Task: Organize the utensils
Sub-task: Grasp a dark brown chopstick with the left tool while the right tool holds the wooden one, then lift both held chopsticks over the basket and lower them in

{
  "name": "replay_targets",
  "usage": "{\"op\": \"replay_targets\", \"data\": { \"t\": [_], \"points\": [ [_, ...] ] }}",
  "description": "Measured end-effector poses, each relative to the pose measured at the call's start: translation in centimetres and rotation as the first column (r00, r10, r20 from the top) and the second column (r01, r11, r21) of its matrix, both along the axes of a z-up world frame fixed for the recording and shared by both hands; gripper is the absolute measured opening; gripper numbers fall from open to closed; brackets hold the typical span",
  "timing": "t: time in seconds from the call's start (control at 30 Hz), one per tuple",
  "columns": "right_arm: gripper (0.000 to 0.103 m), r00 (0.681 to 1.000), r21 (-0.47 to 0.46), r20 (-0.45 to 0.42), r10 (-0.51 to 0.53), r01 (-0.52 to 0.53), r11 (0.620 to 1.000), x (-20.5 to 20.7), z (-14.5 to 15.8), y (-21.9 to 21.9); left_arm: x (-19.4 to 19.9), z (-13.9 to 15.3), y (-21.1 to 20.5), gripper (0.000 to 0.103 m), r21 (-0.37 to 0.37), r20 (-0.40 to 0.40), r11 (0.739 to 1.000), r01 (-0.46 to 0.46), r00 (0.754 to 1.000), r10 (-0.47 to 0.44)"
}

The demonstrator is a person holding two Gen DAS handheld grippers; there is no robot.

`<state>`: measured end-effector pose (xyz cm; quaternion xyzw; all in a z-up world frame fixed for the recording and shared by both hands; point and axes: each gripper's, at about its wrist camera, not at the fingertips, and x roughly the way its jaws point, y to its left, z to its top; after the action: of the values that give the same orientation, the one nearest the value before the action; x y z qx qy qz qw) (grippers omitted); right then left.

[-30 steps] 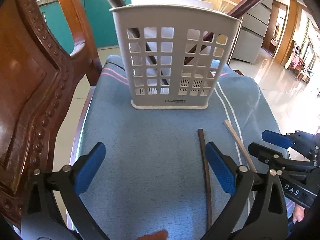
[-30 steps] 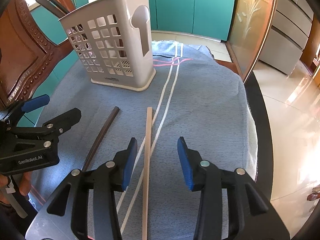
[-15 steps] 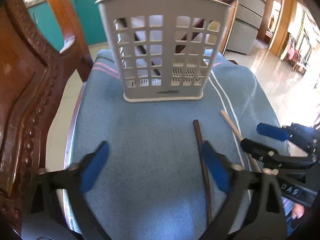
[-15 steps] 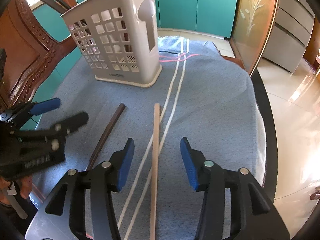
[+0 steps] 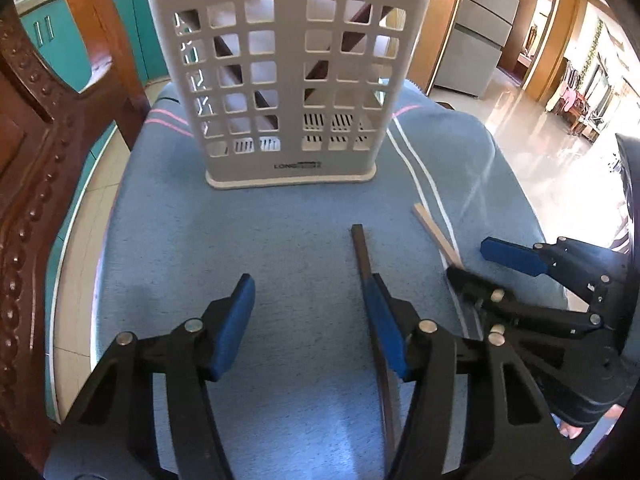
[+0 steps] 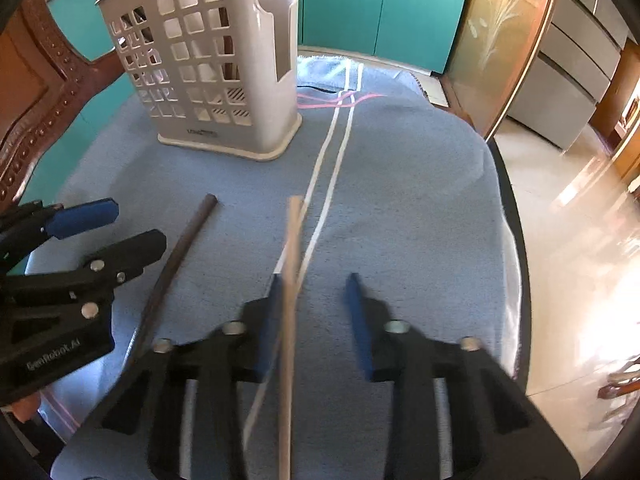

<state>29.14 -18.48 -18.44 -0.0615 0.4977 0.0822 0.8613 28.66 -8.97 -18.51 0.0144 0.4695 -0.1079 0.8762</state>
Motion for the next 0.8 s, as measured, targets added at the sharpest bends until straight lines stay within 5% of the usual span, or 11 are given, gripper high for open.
{"op": "replay_targets", "data": {
  "t": [0.07,0.33,0.43,0.6,0.73,0.8],
  "points": [
    [0.013,1.0,0.007,-0.01,-0.023,0.023,1.0,0.1,0.1,-0.6,0.2,0.0,-0.1,0.059,-0.008,-0.001,1.0,0.002,1.0,-0.002],
    [0.015,0.998,0.059,-0.018,-0.061,0.062,0.996,0.5,0.4,-2.1,0.9,-1.1,-2.1,0.059,-0.002,-0.021,1.0,0.03,0.999,-0.03],
    [0.017,0.998,0.061,-0.004,-0.065,0.066,0.996,0.7,0.4,-2.0,1.5,-1.9,-3.8,0.046,0.065,-0.018,0.997,0.033,0.999,-0.032],
    [0.022,0.998,0.032,0.004,-0.06,0.06,0.998,0.9,0.0,-1.3,2.0,-1.8,-4.5,0.012,0.054,-0.02,0.998,0.042,0.999,-0.041],
    [0.02,0.999,0.019,0.015,-0.046,0.045,0.999,0.8,-0.2,-0.8,2.1,-1.9,-4.7,0.01,0.044,-0.022,0.998,0.042,0.999,-0.041],
    [0.012,0.999,0.019,0.021,-0.025,0.024,1.0,0.6,-0.2,-0.4,2.2,-1.9,-4.8,0.008,0.046,-0.023,0.998,0.037,0.999,-0.036]
  ]
}}
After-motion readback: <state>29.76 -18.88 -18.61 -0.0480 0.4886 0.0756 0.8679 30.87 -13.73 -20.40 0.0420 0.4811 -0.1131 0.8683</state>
